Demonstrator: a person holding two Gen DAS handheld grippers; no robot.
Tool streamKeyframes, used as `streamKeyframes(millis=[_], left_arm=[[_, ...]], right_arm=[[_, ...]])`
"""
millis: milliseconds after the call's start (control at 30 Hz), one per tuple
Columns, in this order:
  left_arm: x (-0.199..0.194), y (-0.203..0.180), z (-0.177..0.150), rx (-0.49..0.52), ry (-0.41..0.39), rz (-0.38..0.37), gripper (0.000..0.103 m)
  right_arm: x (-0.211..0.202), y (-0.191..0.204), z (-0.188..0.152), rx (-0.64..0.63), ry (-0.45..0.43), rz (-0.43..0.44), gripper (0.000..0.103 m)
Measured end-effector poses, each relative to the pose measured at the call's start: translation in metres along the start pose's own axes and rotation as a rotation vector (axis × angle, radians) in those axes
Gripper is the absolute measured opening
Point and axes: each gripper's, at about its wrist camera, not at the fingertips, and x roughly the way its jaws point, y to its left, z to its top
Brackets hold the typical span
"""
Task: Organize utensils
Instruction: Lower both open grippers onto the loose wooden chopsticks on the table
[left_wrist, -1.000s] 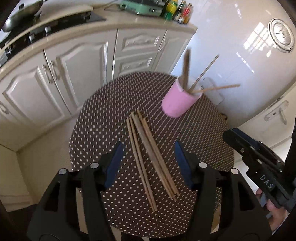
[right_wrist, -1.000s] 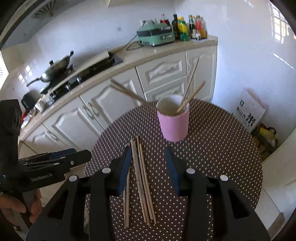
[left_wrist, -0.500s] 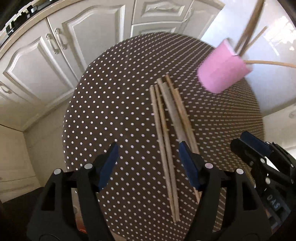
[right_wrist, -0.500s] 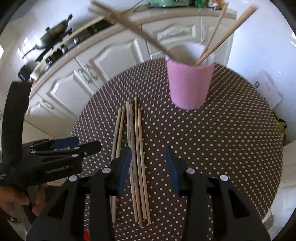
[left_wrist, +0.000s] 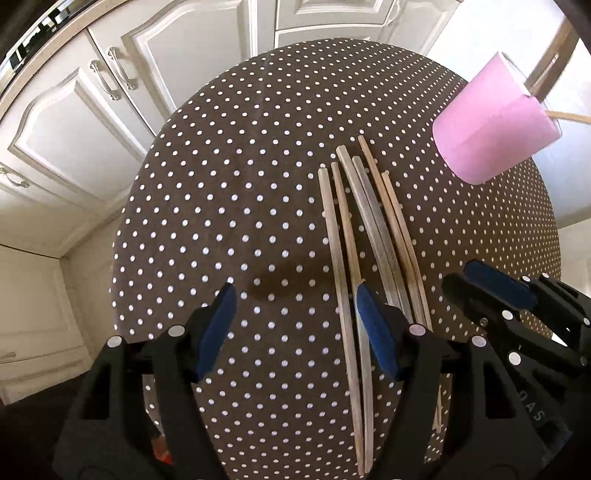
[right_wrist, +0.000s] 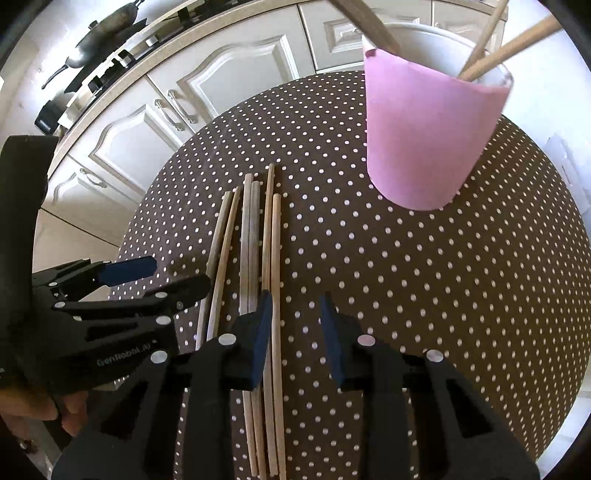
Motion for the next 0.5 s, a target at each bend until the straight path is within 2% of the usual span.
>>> streamKeyframes(millis=[467, 500], left_arm=[[0.023, 0.009, 0.022, -0.003, 0.010, 0.022, 0.067], [0.024, 0.008, 0.022, 0.000, 0.008, 0.027, 0.067]], right_arm=[[0.021, 0.006, 0.022, -0.033, 0.020, 0.016, 0.024], [0.023, 0.005, 0.022, -0.035, 0.023, 0.012, 0.021]])
